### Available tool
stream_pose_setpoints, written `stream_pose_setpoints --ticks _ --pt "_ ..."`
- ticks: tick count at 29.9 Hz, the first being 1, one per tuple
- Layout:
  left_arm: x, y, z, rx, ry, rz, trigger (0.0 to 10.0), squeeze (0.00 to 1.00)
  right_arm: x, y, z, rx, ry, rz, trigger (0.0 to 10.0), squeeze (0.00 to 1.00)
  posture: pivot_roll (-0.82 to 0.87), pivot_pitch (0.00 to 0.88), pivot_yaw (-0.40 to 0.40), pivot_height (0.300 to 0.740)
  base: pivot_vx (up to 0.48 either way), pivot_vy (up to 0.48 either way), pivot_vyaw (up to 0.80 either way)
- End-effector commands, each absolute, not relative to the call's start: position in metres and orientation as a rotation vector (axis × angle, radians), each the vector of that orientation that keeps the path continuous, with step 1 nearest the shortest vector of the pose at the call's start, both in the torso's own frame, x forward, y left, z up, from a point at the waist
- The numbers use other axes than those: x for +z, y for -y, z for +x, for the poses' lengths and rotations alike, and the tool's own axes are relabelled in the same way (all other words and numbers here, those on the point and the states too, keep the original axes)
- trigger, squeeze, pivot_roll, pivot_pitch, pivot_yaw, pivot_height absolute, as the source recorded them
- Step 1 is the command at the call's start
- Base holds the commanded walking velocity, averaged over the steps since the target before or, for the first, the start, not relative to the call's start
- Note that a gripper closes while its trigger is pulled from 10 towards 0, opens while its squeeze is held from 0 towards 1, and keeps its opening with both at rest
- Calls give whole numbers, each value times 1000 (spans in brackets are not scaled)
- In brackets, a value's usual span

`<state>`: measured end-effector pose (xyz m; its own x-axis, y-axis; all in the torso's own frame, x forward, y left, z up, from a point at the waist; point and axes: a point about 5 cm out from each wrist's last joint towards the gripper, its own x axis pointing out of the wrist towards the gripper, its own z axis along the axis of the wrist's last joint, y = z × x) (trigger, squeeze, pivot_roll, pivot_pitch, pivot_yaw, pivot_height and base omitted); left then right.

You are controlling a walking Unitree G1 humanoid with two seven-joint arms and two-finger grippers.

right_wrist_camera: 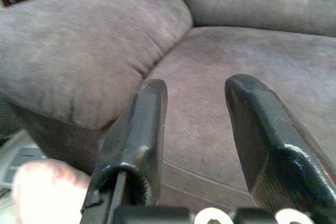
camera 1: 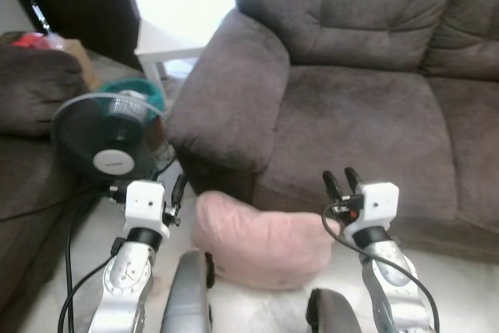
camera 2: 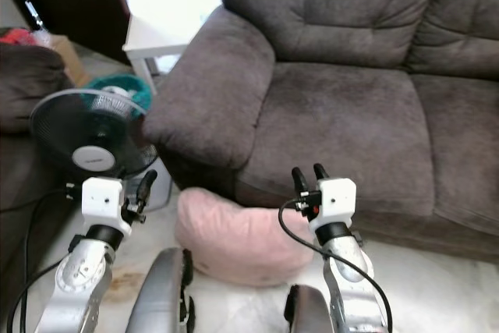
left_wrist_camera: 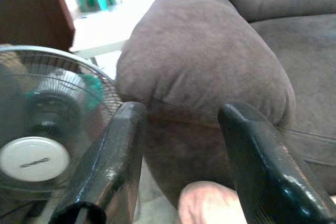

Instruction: Move the pillow to the sofa from floor

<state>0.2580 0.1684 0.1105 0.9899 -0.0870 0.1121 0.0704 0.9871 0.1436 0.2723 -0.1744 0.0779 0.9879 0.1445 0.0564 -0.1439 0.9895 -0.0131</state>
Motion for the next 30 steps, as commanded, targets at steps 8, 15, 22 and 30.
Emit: stream_pose_setpoints --ticks 8,15,22,30 --pt "107 -169 257 -91 93 145 10000 0 77 173 272 146 50 -4 10000 0 164 131 -30 579 0 0 0" --pt "107 -169 258 -89 91 143 10000 0 77 173 272 147 50 -5 10000 0 164 131 -31 579 0 0 0" --pt "107 -169 258 -93 90 147 10000 0 77 173 273 147 51 -4 10000 0 164 130 -31 579 0 0 0" --pt "107 -168 258 -95 86 150 10000 0 76 173 272 145 50 -1 10000 0 165 132 -31 579 0 0 0"
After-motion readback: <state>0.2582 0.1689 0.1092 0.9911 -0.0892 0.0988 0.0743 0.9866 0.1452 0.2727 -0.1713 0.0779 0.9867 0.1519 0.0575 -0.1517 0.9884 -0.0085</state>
